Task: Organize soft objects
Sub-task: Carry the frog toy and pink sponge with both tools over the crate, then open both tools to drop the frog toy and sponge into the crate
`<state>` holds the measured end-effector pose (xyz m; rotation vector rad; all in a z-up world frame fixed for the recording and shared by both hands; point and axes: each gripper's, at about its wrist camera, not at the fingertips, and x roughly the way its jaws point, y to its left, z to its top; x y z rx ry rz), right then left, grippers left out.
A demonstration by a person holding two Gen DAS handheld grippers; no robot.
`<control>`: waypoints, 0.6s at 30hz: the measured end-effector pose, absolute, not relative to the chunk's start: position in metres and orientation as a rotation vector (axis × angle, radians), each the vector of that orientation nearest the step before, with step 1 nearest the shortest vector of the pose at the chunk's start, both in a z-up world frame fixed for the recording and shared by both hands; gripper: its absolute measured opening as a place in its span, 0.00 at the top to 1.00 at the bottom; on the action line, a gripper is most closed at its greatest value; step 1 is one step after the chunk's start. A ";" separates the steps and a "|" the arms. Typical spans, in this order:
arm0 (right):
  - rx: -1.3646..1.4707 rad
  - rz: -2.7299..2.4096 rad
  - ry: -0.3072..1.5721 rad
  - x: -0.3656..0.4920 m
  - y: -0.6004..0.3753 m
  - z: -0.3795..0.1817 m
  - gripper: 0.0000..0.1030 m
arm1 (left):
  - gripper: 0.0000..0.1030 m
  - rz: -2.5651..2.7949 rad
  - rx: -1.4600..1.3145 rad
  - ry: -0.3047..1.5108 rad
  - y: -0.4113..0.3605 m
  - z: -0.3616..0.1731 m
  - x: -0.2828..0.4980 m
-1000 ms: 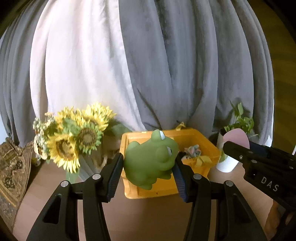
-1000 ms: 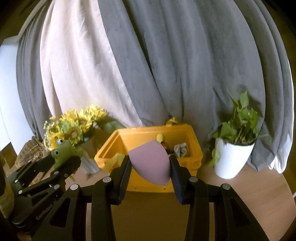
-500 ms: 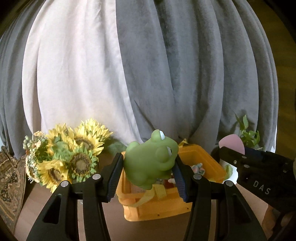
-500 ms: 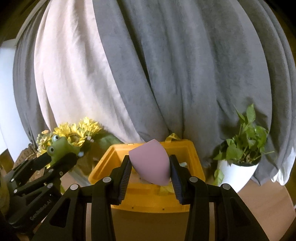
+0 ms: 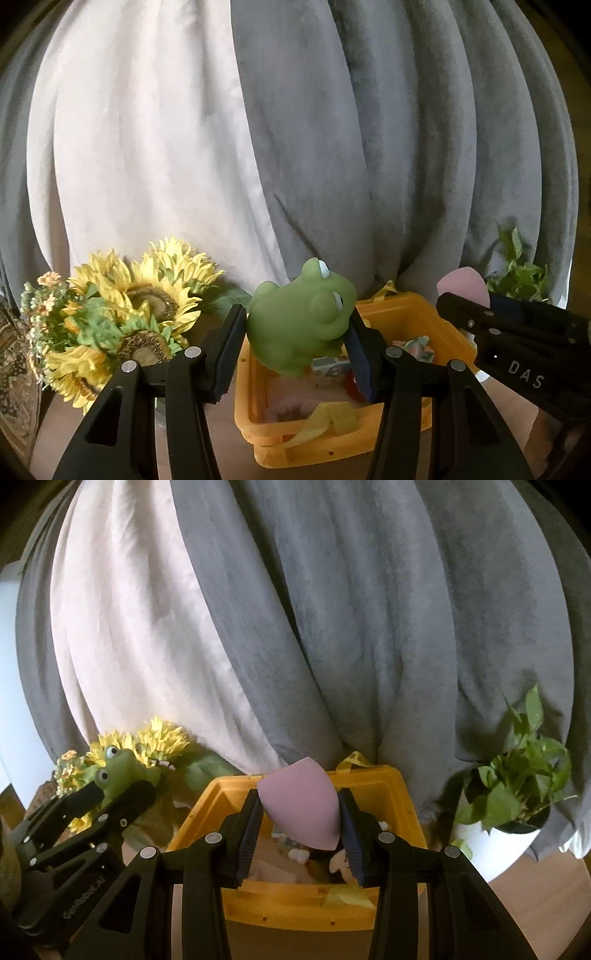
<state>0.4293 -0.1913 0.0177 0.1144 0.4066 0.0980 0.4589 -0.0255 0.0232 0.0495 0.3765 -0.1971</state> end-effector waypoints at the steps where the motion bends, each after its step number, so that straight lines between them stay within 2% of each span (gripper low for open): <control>1: 0.114 0.098 0.409 0.432 -0.191 0.016 0.59 | 0.50 -0.197 0.050 0.381 -0.025 0.021 0.462; 18: 0.116 0.111 0.506 0.486 -0.189 -0.015 0.59 | 0.50 -0.209 0.071 0.508 -0.029 -0.023 0.514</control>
